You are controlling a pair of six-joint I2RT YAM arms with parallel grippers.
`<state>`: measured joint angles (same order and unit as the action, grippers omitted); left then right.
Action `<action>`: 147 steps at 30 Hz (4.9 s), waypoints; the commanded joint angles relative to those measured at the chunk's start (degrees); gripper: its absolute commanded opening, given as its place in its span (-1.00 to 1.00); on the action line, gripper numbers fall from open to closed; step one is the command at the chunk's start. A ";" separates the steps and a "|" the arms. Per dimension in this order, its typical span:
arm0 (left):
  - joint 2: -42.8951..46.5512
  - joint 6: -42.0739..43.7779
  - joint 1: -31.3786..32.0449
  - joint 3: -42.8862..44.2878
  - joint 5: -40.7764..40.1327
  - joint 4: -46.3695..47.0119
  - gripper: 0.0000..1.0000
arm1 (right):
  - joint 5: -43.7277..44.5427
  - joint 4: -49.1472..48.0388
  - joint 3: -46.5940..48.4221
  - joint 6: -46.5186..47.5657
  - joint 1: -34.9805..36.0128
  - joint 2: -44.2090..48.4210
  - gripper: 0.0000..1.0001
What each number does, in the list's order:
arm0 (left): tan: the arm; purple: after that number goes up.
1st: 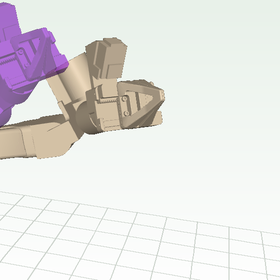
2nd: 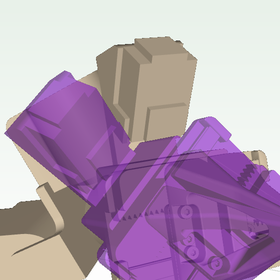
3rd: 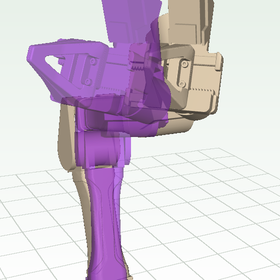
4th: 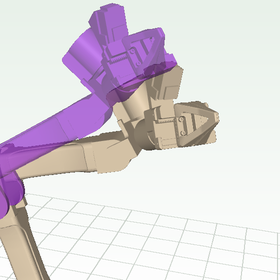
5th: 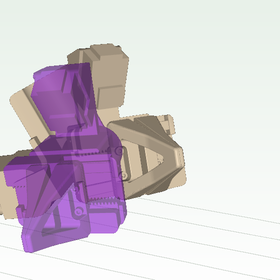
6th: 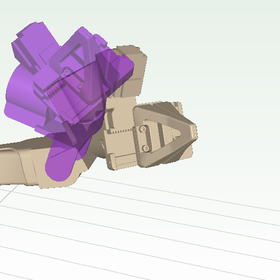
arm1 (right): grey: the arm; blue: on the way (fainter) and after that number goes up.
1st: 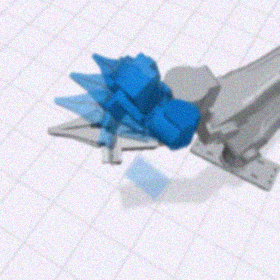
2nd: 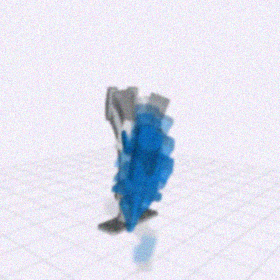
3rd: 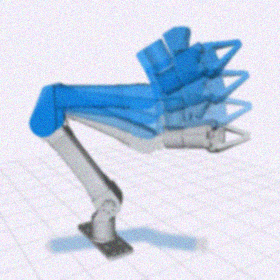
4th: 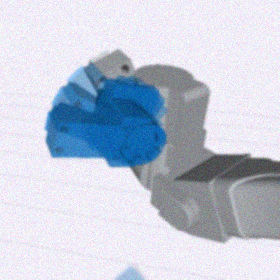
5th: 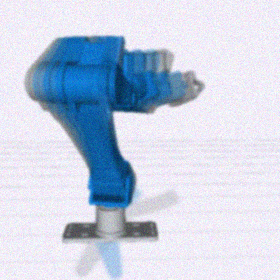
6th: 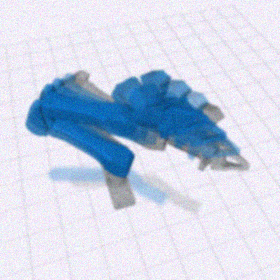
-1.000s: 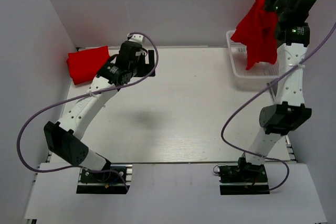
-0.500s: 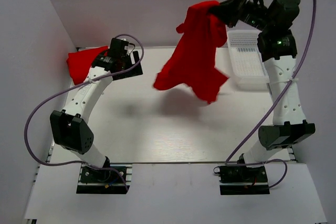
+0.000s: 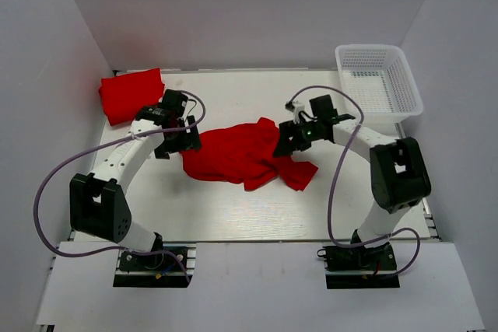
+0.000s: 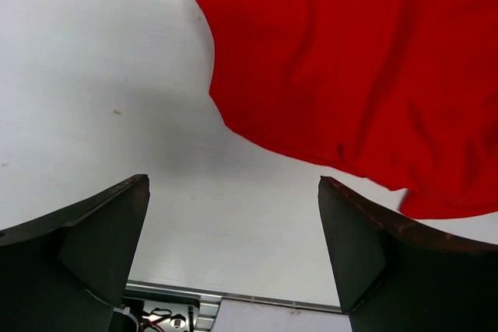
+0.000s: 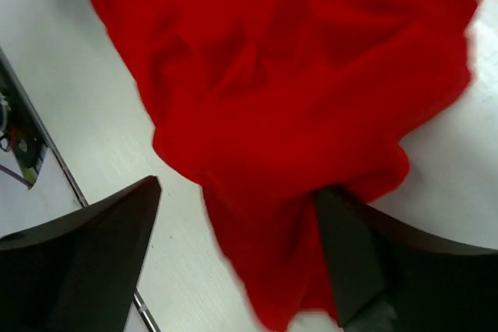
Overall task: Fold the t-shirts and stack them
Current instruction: Move the tshirt to the center of the board, then flatten out the tshirt
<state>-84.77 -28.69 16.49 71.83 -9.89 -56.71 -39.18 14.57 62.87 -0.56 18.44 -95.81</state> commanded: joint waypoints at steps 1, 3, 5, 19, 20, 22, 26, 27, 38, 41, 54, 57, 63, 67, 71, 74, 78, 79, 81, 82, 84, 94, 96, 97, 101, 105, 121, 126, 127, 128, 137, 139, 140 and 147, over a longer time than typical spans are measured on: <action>2.07 -0.23 -0.23 -2.04 2.15 2.03 1.00 | 4.98 6.76 2.60 3.81 1.51 -2.88 0.81; 2.59 -0.23 -0.23 -2.05 2.16 2.04 1.00 | 7.27 7.23 4.27 3.81 1.69 -1.94 0.81; 3.91 -0.23 -0.23 -2.57 1.54 2.04 1.00 | 9.28 6.53 4.80 3.55 1.78 2.26 0.81; 7.96 -1.28 -0.23 -8.55 3.74 4.06 1.00 | 36.36 9.07 -2.66 -2.43 1.69 25.05 0.81; 8.65 -1.28 -0.23 -9.33 3.74 4.76 1.00 | 36.63 8.90 -3.62 -2.87 1.60 26.71 0.81; 8.66 -1.28 -0.23 -9.86 3.74 5.29 1.00 | 37.50 9.34 -6.09 -3.48 1.52 28.31 0.81; 8.13 -1.89 -0.23 -13.38 4.97 7.57 1.00 | 37.77 10.92 -8.81 -5.59 1.34 29.45 0.81; 8.13 -2.59 -0.23 -14.34 4.97 8.10 0.96 | 37.08 10.49 -10.38 -7.77 1.51 29.54 0.81; 1.64 -5.93 -0.76 -21.82 0.67 24.42 0.56 | 36.28 3.81 -20.23 -14.82 1.17 27.87 0.81; -2.57 -5.94 -1.29 -22.35 1.28 27.51 0.53 | 35.32 0.99 -22.08 -16.49 1.08 26.73 0.81; -9.44 -2.34 -1.81 -23.58 9.00 37.63 -0.53 | 35.67 -1.99 -25.60 -18.60 1.16 19.97 0.81; -10.76 -1.81 -1.81 -22.80 10.41 37.64 -1.00 | 35.14 -5.23 -26.13 -19.65 1.08 17.34 0.72; -6.38 1.79 -1.20 -21.30 9.36 38.25 -1.00 | 35.40 -10.17 -25.52 -20.62 1.16 14.69 -0.57; 3.19 2.31 -1.20 -20.24 5.68 39.48 -1.00 | 39.00 -10.96 -23.76 -20.36 1.08 19.23 -1.00; 13.04 2.32 -1.73 -16.21 0.67 41.05 -1.00 | 51.96 -11.93 -20.87 -20.10 0.99 27.51 -1.00; 18.32 3.02 -1.73 -11.65 1.28 41.94 -1.00 | 58.21 -13.77 -16.14 -17.91 1.16 34.09 -1.00; 20.78 6.18 -1.73 -3.82 -0.22 39.58 -1.00 | 64.74 -13.86 -8.66 -13.26 0.90 39.03 -1.00; 20.79 6.71 -1.73 -2.15 -1.26 39.57 -1.00 | 67.71 -13.78 -7.42 -12.37 0.73 39.38 -1.00; 21.40 7.94 -1.73 2.16 -3.81 39.57 -1.00 | 70.01 -13.95 -4.00 -10.96 0.81 40.44 -1.00; 22.10 8.64 -1.73 3.65 -5.82 38.70 -1.00 | 74.55 -13.78 -2.42 -9.83 0.55 40.79 -1.00; 23.51 10.93 -1.73 6.99 -6.37 38.69 -1.00 | 77.22 -17.10 -0.48 -6.94 0.64 42.45 -1.00; 29.83 17.26 -1.73 17.10 -3.57 38.96 -1.00 | 84.10 -21.68 9.72 6.00 0.72 48.43 -1.00; 30.62 18.05 -1.73 19.91 -1.29 37.64 -1.00 | 83.30 -19.95 12.00 7.06 0.81 50.44 -1.00; 30.63 18.05 -1.73 20.97 -0.31 36.33 -1.00 | 83.39 -19.41 13.40 7.32 0.99 50.98 -1.00; 29.67 18.05 -1.73 25.54 7.05 32.73 -1.00 | 83.74 -14.67 17.00 7.51 1.07 53.27 -1.00; 25.54 15.95 -1.73 26.79 7.52 28.85 -1.00 | 85.76 -8.77 17.29 5.31 0.99 52.66 -1.00; -5.11 6.54 -2.96 0.84 -0.30 33.78 -1.00 | 64.85 1.16 -2.87 -17.64 -1.82 18.34 -1.00; -21.38 7.42 -4.80 13.75 -0.83 31.14 -0.94 | 57.73 0.53 6.09 -15.70 -5.25 1.82 -0.48; -23.31 8.03 -5.50 15.95 -0.22 29.48 -0.64 | 56.85 1.33 9.43 -15.01 -5.60 0.55 -0.14; -27.07 8.03 -5.50 20.84 -0.22 27.90 0.03 | 56.93 2.12 10.85 -14.91 -5.95 -1.29 0.03; -31.87 10.66 -6.03 34.26 -0.22 13.82 0.98 | 52.81 8.11 20.72 -13.77 -7.01 -5.46 0.81; -29.41 10.67 -5.42 31.89 0.66 13.20 0.98 | 52.01 8.46 19.75 -13.51 -6.92 -4.30 0.81; -26.87 11.19 -5.42 31.10 1.18 13.20 0.98 | 51.49 8.63 19.57 -12.90 -6.75 -2.47 0.81; -14.91 10.06 -3.83 16.37 10.75 12.30 0.98 | 51.92 9.16 10.81 -12.71 -6.92 7.11 0.81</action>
<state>-107.22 -18.31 11.84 94.35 -5.98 -43.62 13.23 23.22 76.97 -14.13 11.64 -94.08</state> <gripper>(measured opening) 0.989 0.904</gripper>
